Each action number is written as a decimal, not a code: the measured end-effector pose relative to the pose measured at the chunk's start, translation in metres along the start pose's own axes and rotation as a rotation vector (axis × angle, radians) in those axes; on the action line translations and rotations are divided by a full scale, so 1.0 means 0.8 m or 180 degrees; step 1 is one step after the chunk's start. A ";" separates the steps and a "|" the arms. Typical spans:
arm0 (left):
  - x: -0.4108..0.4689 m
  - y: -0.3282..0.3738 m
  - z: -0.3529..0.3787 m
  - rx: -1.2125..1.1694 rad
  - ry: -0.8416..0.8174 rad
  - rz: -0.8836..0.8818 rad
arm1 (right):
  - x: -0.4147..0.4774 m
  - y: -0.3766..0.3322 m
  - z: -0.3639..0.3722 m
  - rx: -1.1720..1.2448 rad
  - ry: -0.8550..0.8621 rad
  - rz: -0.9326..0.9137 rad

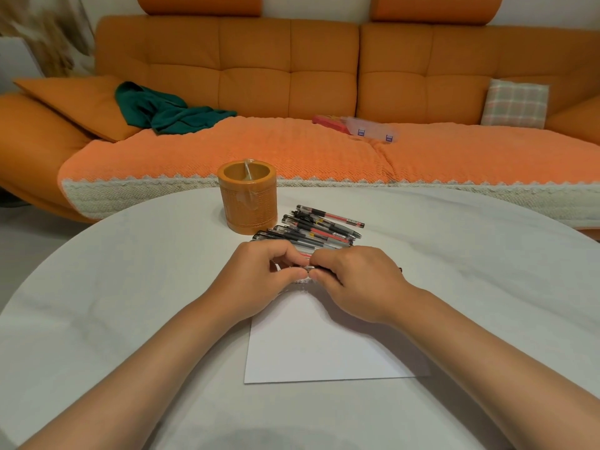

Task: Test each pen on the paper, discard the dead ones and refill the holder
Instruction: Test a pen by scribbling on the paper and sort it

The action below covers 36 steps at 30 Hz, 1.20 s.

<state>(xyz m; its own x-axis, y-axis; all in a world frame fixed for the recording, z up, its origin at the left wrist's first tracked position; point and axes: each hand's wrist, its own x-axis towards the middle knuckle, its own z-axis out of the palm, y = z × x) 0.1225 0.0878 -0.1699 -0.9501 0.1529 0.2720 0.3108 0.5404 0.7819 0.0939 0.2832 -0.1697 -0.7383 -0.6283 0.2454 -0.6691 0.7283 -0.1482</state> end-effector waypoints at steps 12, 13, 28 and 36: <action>0.001 -0.012 -0.018 0.0293 0.0038 -0.0071 | 0.000 0.015 -0.012 0.1233 -0.0112 0.0455; 0.000 -0.014 -0.021 0.0401 -0.0015 -0.0093 | 0.002 0.018 -0.014 0.1603 0.0015 0.0517; 0.000 -0.033 -0.006 0.1330 -0.0534 0.0349 | 0.004 0.027 0.018 0.4088 0.0215 0.1321; 0.003 -0.038 0.009 0.1344 -0.0610 0.0330 | 0.005 0.014 0.018 0.3707 0.0062 0.1434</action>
<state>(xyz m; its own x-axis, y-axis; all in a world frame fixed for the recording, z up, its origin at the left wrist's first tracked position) 0.1102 0.0775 -0.1971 -0.9150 0.3521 0.1971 0.4035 0.7972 0.4490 0.0821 0.2851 -0.1845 -0.9265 -0.3748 -0.0348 -0.0426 0.1962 -0.9796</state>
